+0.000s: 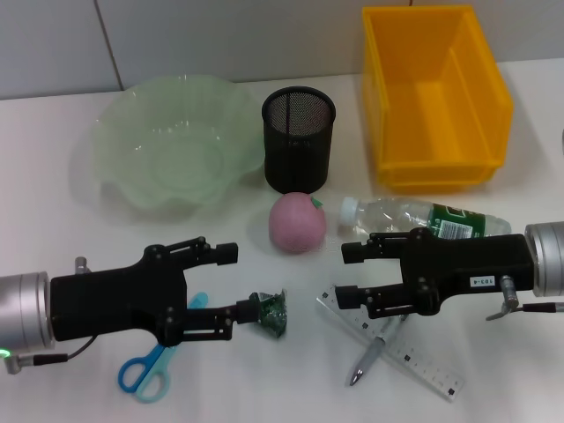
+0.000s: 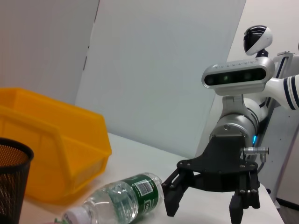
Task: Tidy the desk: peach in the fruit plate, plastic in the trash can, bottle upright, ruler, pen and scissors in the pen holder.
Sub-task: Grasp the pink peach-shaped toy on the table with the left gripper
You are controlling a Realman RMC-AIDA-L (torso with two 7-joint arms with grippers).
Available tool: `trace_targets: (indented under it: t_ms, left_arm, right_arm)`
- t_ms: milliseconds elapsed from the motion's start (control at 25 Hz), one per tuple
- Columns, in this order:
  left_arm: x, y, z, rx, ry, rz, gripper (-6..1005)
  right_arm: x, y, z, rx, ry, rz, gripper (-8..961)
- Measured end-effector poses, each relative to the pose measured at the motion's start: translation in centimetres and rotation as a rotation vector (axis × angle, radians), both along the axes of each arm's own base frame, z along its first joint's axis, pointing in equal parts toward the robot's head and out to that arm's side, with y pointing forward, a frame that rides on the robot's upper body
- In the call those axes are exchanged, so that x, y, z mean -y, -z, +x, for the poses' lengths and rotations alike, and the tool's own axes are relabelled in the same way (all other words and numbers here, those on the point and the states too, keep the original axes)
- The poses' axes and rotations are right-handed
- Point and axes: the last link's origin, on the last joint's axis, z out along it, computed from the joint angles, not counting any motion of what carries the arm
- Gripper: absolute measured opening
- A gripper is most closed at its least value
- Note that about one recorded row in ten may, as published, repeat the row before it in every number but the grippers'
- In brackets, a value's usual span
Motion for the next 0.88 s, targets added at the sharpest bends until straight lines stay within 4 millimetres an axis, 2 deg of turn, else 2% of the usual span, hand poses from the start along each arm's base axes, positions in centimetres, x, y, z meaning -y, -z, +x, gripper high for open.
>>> trace_targets:
  t_ms: [880]
  left_arm:
    - [0.01, -0.04, -0.36, -0.024, 0.002, -0.002, 864]
  right_arm:
    - [-0.03, 0.23, -0.09, 0.024, -0.020, -0.012, 772]
